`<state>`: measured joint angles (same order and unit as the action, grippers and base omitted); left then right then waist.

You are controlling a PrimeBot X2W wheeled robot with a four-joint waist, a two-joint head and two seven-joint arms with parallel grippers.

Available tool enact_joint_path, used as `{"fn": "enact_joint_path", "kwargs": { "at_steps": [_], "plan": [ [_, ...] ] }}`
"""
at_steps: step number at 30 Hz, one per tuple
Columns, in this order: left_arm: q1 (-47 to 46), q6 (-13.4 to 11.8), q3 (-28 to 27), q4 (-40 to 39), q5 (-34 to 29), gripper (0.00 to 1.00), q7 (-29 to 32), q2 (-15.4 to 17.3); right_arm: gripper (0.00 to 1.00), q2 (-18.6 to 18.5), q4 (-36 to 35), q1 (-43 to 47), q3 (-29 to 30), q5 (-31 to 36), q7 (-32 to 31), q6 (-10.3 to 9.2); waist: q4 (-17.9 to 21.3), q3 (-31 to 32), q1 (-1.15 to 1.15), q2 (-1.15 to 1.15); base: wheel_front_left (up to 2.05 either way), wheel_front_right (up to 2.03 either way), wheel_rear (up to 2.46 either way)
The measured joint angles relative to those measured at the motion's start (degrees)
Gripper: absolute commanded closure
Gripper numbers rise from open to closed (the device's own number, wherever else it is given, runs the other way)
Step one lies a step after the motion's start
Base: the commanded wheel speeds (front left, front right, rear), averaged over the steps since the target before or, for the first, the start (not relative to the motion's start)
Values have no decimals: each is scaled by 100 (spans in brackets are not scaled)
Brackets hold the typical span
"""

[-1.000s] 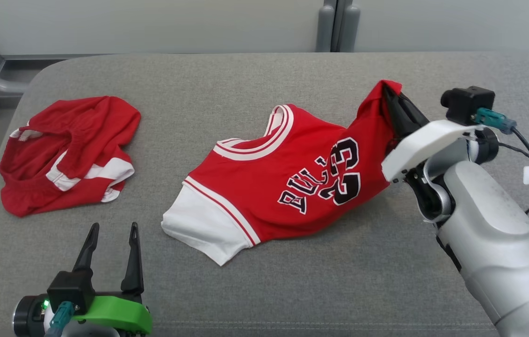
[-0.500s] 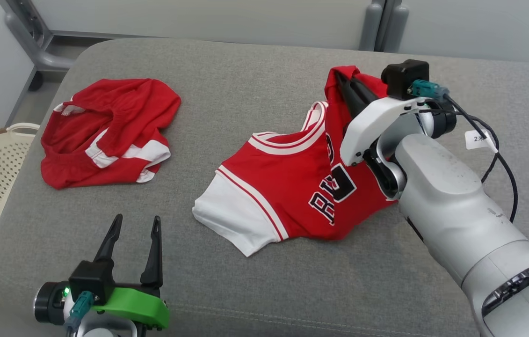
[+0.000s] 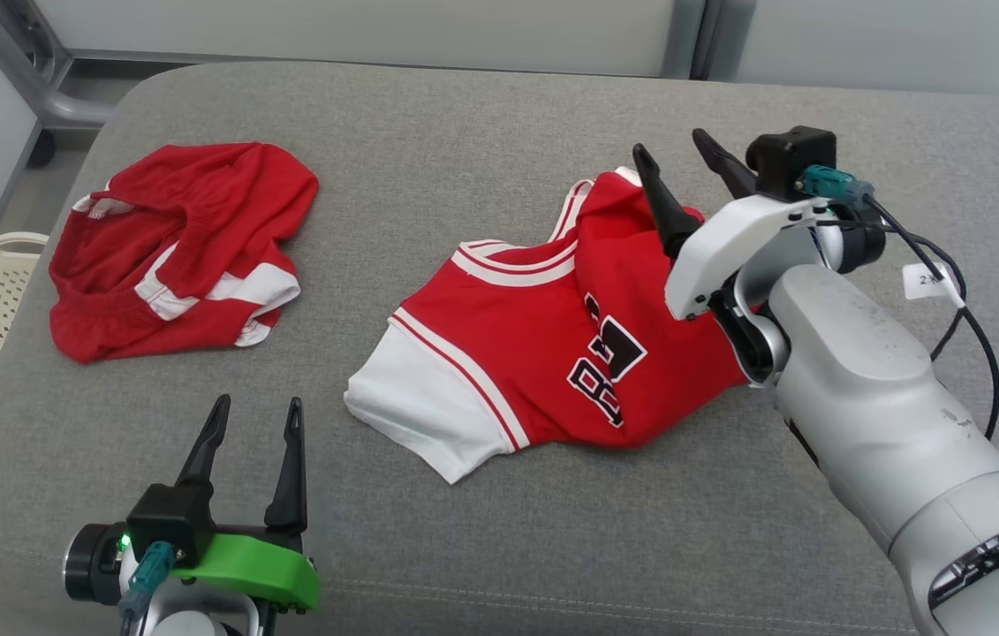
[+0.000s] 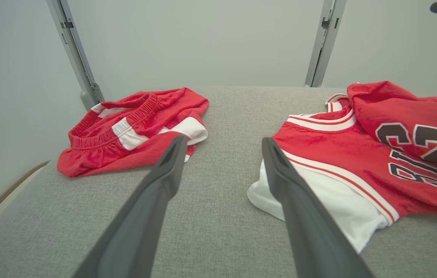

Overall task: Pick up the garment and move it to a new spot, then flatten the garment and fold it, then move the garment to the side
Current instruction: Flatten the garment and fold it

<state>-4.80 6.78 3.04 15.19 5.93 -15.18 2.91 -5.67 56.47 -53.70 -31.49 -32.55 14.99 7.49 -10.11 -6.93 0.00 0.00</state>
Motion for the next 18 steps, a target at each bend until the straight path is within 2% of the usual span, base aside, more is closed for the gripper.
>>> {"fn": "enact_joint_path", "kwargs": {
  "at_steps": [9, 12, 18],
  "plan": [
    [2, -18, -40, -55, 0, 0, 0, -2, 0, -525, -840, 857, 730, 136, 0, 0, 247, -28, 0, 0, 0, 0, 0],
    [2, -16, -48, -71, 0, 0, 0, -2, 0, -638, -806, 1031, 878, 201, 0, 0, 313, -46, 0, 0, 0, 0, 0],
    [2, -16, -73, -149, -49, 0, 0, -2, 0, -770, -194, 1117, 862, 197, -77, 0, 381, -69, 0, 0, 0, 0, 0]
  ]
}}
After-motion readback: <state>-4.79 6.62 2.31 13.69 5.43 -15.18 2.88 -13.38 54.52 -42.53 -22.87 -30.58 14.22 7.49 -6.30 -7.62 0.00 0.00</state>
